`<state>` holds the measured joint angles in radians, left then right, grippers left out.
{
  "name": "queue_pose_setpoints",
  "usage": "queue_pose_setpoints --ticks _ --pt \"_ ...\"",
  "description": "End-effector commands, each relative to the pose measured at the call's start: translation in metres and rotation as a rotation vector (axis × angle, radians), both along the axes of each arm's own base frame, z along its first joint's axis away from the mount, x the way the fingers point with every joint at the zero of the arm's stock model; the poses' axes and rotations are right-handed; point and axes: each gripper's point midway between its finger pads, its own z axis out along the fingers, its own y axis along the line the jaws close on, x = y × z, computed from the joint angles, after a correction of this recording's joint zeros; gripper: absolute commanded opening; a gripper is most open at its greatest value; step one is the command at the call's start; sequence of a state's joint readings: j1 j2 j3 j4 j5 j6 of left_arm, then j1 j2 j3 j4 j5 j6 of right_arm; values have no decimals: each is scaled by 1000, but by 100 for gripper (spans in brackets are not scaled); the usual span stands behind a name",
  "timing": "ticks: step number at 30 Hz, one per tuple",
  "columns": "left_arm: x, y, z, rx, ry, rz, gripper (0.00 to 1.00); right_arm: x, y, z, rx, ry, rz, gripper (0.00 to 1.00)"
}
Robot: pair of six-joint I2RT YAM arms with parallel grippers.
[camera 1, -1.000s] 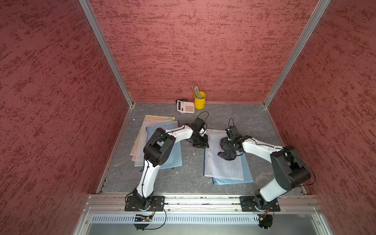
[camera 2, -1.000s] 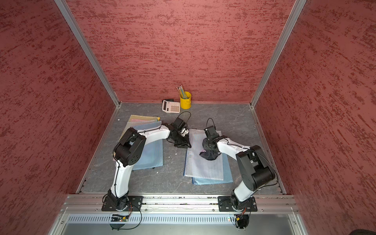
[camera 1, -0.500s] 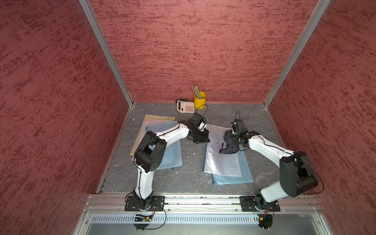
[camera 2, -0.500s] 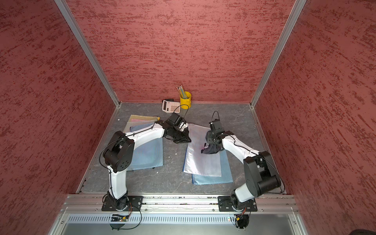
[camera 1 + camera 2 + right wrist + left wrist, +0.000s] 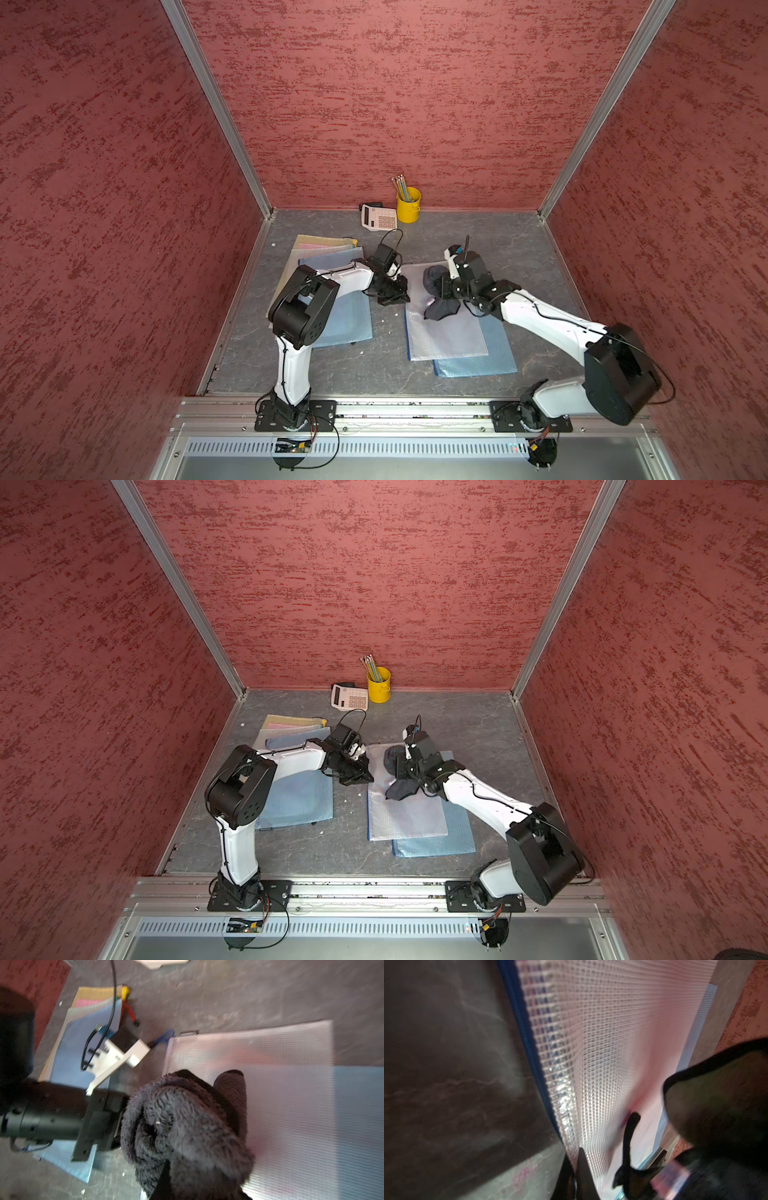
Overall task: Wipe the document bag
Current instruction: Move the document bag, then wipe the dirt from the document bag.
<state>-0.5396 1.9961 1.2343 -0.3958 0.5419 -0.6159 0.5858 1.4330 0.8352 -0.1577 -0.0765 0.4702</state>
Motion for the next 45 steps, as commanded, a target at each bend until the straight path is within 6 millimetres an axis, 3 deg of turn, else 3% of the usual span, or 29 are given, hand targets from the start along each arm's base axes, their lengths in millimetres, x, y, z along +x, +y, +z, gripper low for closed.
queue_pose_setpoints --ticks 1,4,6,10,13,16,18,20,22,24,26,29,31,32,36,39,41,45 --pt "2 -8 -3 -34 -2 -7 0 18 25 8 166 -90 -39 0" --pt "1 -7 -4 -28 5 -14 0 17 7 -41 96 19 -174 0" --pt "0 -5 -5 -28 6 -14 0 16 -19 -68 -32 57 -278 0" --pt "-3 -3 -8 -30 18 -26 0 8 -59 -93 -240 100 -399 0" --pt "-4 0 -11 -26 29 -28 0 -9 -88 -107 -399 176 -463 0" --pt "-2 6 -10 -28 30 -21 0 -30 -112 -106 -525 226 -473 0" --pt "-1 10 -9 -32 28 -14 0 -37 -126 -92 -593 221 -476 0" --pt "-1 13 -6 -38 27 -18 0 -31 -131 -64 -619 160 -479 0" --pt "-3 13 -5 -40 27 -33 0 -13 -122 -33 -596 86 -457 0" --pt "-4 10 -5 -43 32 -46 0 10 -92 -5 -501 25 -385 0" --pt "-6 8 -6 -40 36 -59 0 27 -49 16 -379 -26 -277 0" --pt "-6 6 -6 -42 40 -53 0 35 20 23 -185 -47 -110 0" --pt "-5 6 -8 -44 48 -41 0 33 47 3 -110 -5 -55 0" --pt "-6 6 -8 -44 54 -38 0 33 50 -11 -102 19 -60 0" --pt "-5 7 -10 -44 61 -27 0 20 38 -83 -164 136 -105 0" --pt "-2 8 -10 -46 64 -13 0 5 13 -120 -265 210 -174 0" --pt "0 11 -10 -48 69 -1 0 -12 -16 -139 -354 280 -262 0" --pt "4 20 -10 -58 72 27 0 -68 -62 -161 -429 427 -357 0"
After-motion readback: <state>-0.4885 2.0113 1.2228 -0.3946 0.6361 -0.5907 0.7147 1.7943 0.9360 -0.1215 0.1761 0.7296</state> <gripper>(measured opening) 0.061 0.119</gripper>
